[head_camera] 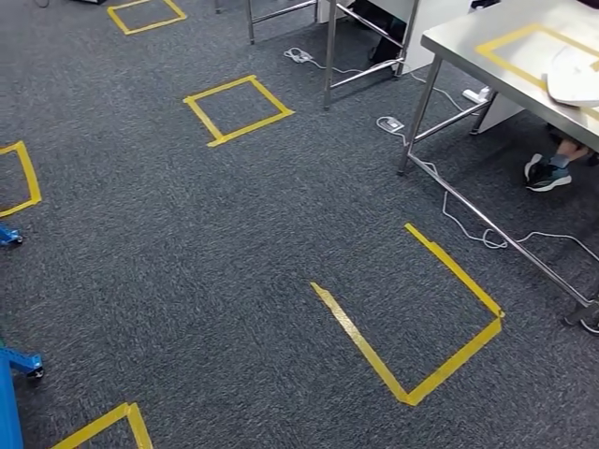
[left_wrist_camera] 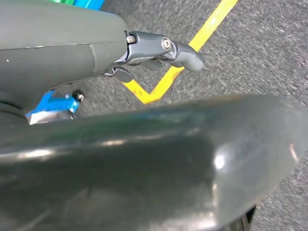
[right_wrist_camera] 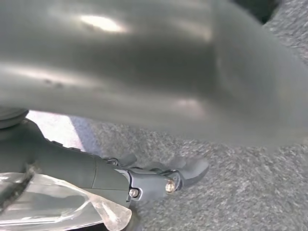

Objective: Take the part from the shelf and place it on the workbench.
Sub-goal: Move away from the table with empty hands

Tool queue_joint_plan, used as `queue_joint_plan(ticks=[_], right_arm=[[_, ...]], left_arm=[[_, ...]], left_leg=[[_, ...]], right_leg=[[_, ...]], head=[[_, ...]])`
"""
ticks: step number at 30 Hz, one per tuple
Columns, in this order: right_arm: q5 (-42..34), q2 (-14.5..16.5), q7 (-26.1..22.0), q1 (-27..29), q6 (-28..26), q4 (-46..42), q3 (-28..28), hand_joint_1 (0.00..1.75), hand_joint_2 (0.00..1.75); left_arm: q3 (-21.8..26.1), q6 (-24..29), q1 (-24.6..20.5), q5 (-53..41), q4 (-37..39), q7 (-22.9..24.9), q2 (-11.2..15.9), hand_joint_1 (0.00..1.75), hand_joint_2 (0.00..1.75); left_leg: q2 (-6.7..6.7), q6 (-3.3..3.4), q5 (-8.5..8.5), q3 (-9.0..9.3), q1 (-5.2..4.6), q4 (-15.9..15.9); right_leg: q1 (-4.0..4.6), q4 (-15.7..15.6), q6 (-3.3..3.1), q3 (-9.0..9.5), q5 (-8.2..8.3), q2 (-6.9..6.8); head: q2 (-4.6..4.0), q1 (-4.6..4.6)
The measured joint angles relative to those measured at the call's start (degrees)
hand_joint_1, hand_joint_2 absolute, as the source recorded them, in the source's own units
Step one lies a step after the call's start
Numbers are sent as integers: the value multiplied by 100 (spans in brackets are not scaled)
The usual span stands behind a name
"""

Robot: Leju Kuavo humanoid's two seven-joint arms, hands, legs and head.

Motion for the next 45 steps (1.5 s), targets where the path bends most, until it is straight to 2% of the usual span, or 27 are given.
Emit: queue_joint_plan(ticks=[1, 2, 4, 6, 8, 10, 12, 14, 16, 17, 18, 20, 22, 23, 24, 26, 28, 30, 32, 33, 35, 36, 37, 39, 41, 43, 45], right_arm=[[1, 3, 12, 10, 0, 0, -5, 0, 0], [2, 5, 16, 19, 0, 0, -10, 0, 0], [4, 9, 20, 35, 0, -1, -22, 0, 0], [9, 12, 24, 47, 0, -7, -36, 0, 0], [2, 16, 30, 48, 0, -16, -46, 0, 0], [-20, 18, 27, 38, 0, -28, -55, 0, 0], [-40, 18, 19, 29, 0, -43, -62, 0, 0], [-55, 18, 15, 32, 0, -51, -64, 0, 0], [-68, 18, 15, 44, 0, -52, -65, 0, 0], [-74, 19, 16, 46, 0, -52, -65, 0, 0], [-79, 19, 16, 43, 0, -52, -65, 0, 0], [-85, 20, 17, 33, 0, -52, -64, 0, 0], [-85, 21, 18, 36, 0, -52, -64, 0, 0], [-85, 22, 20, 35, 0, -52, -65, 0, 0], [-86, 22, 21, 27, 0, -52, -65, 0, 0], [-87, 22, 25, -7, 0, -56, -63, 0, 0], [-91, 23, 22, -26, 0, -62, -58, 0, 0], [-105, 23, 17, -27, -1, -61, -51, 0, 0], [-119, 24, 15, -26, -1, -56, -43, 0, 0], [-121, 24, 12, -27, -1, -54, -37, 0, 0], [-124, 23, 6, -29, -1, -51, -26, 0, 0], [-126, 25, 3, -32, -1, -51, -19, 0, 0], [-128, 28, -2, -35, -1, -50, -11, 0, 0], [-137, 33, -7, -37, 0, -47, 8, 0, 0], [-144, 33, -10, -38, 0, -44, 18, 0, 0], [-145, 33, -15, -39, 0, -44, 22, 0, 0], [-145, 33, -19, -36, 0, -44, 30, 0, 0]], left_arm=[[-3, 0, -1, 10, 2, -10, -2, 0, 0], [-10, 0, 0, 19, 4, -15, -3, 0, 0], [-25, 0, 0, 31, 9, -20, -4, 0, 0], [-32, 0, -11, 51, 10, -34, -2, 0, 0], [-31, 0, -14, 90, 9, -56, 8, 0, 0], [-31, 0, 16, 127, 8, -68, 22, 0, 0], [-35, 0, 47, 145, 6, -68, 32, 0, 0], [-39, 0, 39, 148, -3, -68, 39, 0, 0], [-39, 0, 28, 149, -16, -68, 47, 0, 0], [-39, 0, 35, 150, -21, -68, 51, 0, 0], [-39, 0, 48, 150, -26, -68, 57, 0, 0], [-38, 0, 73, 152, -44, -68, 73, 0, 0], [-34, 0, 74, 154, -73, -72, 92, 0, 0], [-32, 0, 72, 155, -89, -75, 101, 0, 0], [-29, 0, 77, 158, -101, -77, 109, 0, 0], [-25, 0, 114, 167, -124, -79, 120, 0, 0], [-22, 0, 144, 176, -157, -79, 128, 0, 0], [-9, 0, 145, 180, -195, -78, 134, 0, 0], [11, 0, 144, 181, -213, -77, 135, 0, 0], [19, 0, 146, 183, -216, -77, 134, 0, 0], [27, 0, 149, 187, -220, -77, 134, 0, 0], [33, 0, 149, 191, -222, -77, 138, 0, 0], [40, -1, 147, 195, -228, -77, 144, 0, 0], [54, -1, 151, 199, -243, -77, 157, 0, 0], [58, 0, 173, 199, -254, -77, 165, 0, 0], [57, 0, 185, 199, -258, -77, 167, 0, 0], [60, 0, 170, 199, -263, -77, 165, 0, 0]], left_leg=[[-66, 1, 1, -3, -1, 1], [-137, -1, 0, 1, -1, 2], [-288, -16, -8, 32, 2, 5], [-435, -65, -20, 37, -7, 27], [-574, -139, -9, -27, -6, 60], [-675, -215, 10, -94, 15, 81], [-425, -265, -106, -187, 4, 259], [-62, -291, -439, -458, -13, 852], [30, -303, -745, -789, -7, 1590], [37, -300, -772, -861, -6, 1771], [44, -291, -697, -830, -7, 1741], [148, -242, -354, -484, -22, 1121], [444, -170, -145, -103, -80, 419], [546, -141, -121, -15, -107, 240], [567, -122, -133, 0, -129, 179], [430, -74, -98, -20, -120, 140], [307, -14, -50, -10, -92, 75], [175, 15, -27, -19, -78, 53], [25, 19, -25, -26, -77, 56], [-53, 15, -28, -19, -74, 60], [-209, -13, -46, 8, -61, 80], [-283, -42, -61, 8, -60, 99], [-355, -75, -73, -9, -61, 132], [-498, -149, -60, -86, -55, 180], [-588, -212, -42, -143, -31, 205], [-365, -260, -196, -255, -34, 443], [-49, -289, -558, -566, -41, 1135]], right_leg=[[-4, 286, 7, -151, -60, 31], [-9, 338, 9, -200, 11, 41], [-30, -222, 5, 10, 452, 110], [-62, -980, -4, 328, 799, 377], [-70, -1264, -22, 469, 830, 530], [-65, -1287, -71, 494, 826, 411], [-65, -1318, -153, 506, 849, 256], [-44, -1333, -222, 516, 844, 79], [-11, -1331, -261, 494, 820, -106], [5, -1330, -275, 491, 805, -195], [20, -1330, -284, 493, 788, -275], [44, -1330, -282, 539, 750, -414], [79, -1317, -243, 586, 701, -538], [92, -1311, -218, 606, 680, -601], [101, -1307, -192, 634, 666, -667], [94, -1297, -143, 675, 631, -729], [69, -1036, -93, 567, 429, -446], [37, -311, -59, 206, 66, -76], [17, 318, -35, -140, -94, 28], [4, 345, -24, -187, -4, 38], [-42, -232, 5, 17, 452, 116], [-71, -597, 29, 167, 642, 269], [-98, -913, 37, 293, 752, 417], [-112, -1132, 18, 400, 751, 589], [-99, -1144, -38, 428, 754, 460], [-90, -1159, -99, 444, 764, 304], [-59, -1167, -160, 451, 753, 130]], head=[[0, -2], [0, -2], [0, -1], [0, -4], [0, -9], [0, -12], [0, -28], [0, -48], [0, -56], [0, -56], [0, -57], [0, -56], [0, -54], [0, -53], [0, -52], [0, -51], [0, -24], [0, 6], [0, 9], [0, 8], [0, 8], [0, 10], [0, 10], [0, 7], [0, 3], [0, -30], [0, -72]])
